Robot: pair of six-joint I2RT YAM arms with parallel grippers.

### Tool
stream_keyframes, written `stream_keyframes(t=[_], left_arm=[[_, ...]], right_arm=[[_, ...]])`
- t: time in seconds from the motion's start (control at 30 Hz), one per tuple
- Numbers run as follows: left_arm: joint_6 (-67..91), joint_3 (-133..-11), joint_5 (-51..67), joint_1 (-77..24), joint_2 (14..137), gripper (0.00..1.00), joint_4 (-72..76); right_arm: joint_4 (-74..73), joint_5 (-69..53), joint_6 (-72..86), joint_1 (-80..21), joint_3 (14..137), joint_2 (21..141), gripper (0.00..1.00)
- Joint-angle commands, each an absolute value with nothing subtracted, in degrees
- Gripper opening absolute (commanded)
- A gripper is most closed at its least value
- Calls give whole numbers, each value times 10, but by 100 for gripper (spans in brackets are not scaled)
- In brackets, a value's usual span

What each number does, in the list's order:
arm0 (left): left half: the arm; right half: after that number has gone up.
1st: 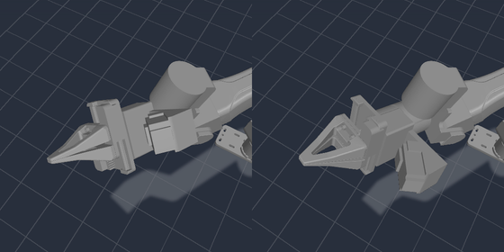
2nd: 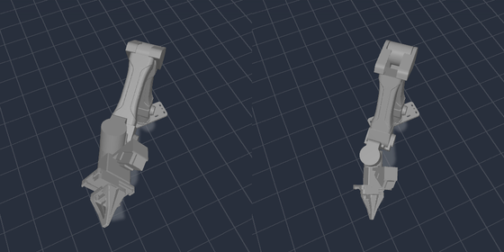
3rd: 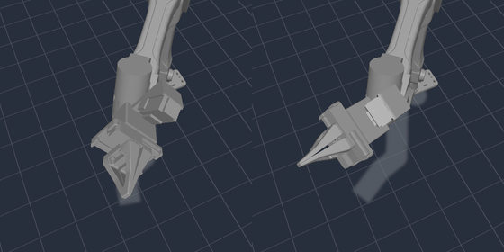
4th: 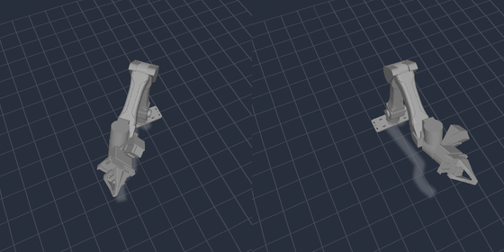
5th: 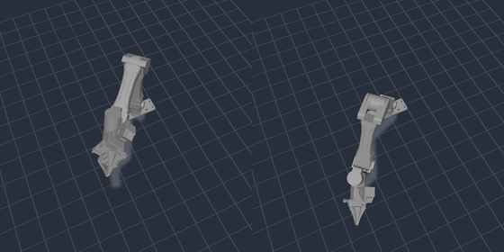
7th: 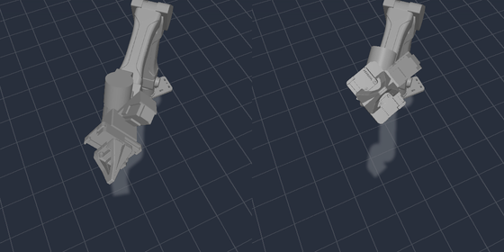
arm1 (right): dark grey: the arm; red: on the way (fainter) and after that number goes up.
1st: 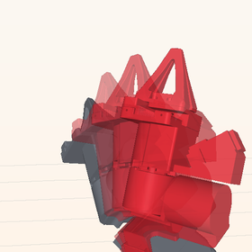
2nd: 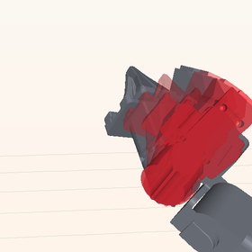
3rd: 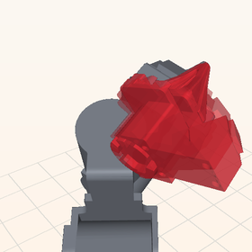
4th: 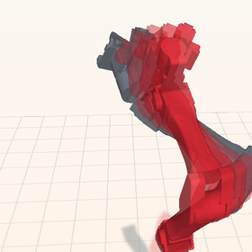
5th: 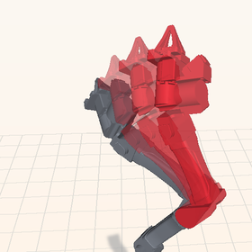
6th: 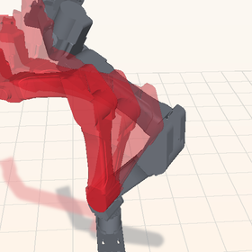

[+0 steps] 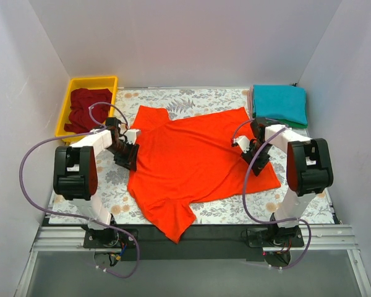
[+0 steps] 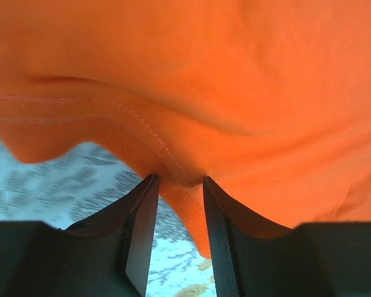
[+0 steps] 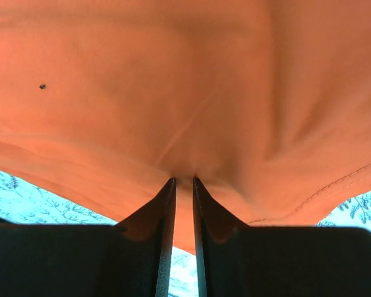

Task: Fold and stack the t-shirts
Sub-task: Flatten the tshirt out

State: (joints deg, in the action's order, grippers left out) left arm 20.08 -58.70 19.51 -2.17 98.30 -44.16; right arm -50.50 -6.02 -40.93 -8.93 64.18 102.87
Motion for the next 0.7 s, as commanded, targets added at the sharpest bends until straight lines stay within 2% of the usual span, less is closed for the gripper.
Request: stream_keyframes(t=[0.0,0.13,0.23,0.4,0.67], left_arm=[[180,-638,117,22,1036,34,-403],[169,-699,108,38,1059,34,-403],[167,-750,102,40,1075,34,-408],[173,-801,140,42,1052,40,-455],[144,-737,232,38,920,43,-534]], right_arm=[[-492,-52,-418,-123,582,1023,23],[-491,-70,-399,-176,563,998,25],[-493,-77,-373,-185,604,1006,25],[-494,-48,-367,-182,646,1015,25],[-548,-65,-368,-182,643,924,26]])
